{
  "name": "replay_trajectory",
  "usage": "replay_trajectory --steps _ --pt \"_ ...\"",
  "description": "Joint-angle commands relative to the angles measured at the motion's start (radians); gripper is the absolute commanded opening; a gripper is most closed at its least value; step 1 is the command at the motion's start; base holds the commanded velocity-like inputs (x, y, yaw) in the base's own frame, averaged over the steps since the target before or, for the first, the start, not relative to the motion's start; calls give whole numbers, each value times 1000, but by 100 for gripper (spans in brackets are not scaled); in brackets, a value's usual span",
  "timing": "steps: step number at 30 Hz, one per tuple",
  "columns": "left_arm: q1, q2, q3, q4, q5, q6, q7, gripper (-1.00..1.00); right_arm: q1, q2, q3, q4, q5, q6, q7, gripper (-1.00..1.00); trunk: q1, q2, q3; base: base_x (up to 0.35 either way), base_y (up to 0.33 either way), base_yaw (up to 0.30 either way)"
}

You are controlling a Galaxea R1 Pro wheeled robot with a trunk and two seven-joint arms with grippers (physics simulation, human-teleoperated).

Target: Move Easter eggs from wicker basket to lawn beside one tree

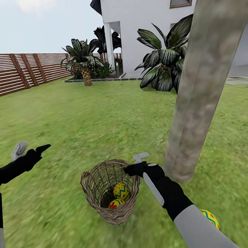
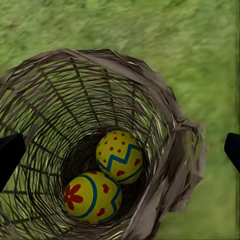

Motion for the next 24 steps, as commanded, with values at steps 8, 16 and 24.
replay_trajectory --steps 8,16,24 --pt "-1 -5 3 -1 -8 5 -3 100 -1 0 18 -41 -15 7 -25 100 -19 35 16 0 0 65" --pt "-1 -8 3 -2 -5 3 -4 100 -1 0 61 -43 -55 8 -27 100 -19 35 22 0 0 249" --pt "0 -9 -17 0 -5 3 -11 100 -1 -1 62 -40 -73 6 -32 100 -19 35 28 0 0 260"
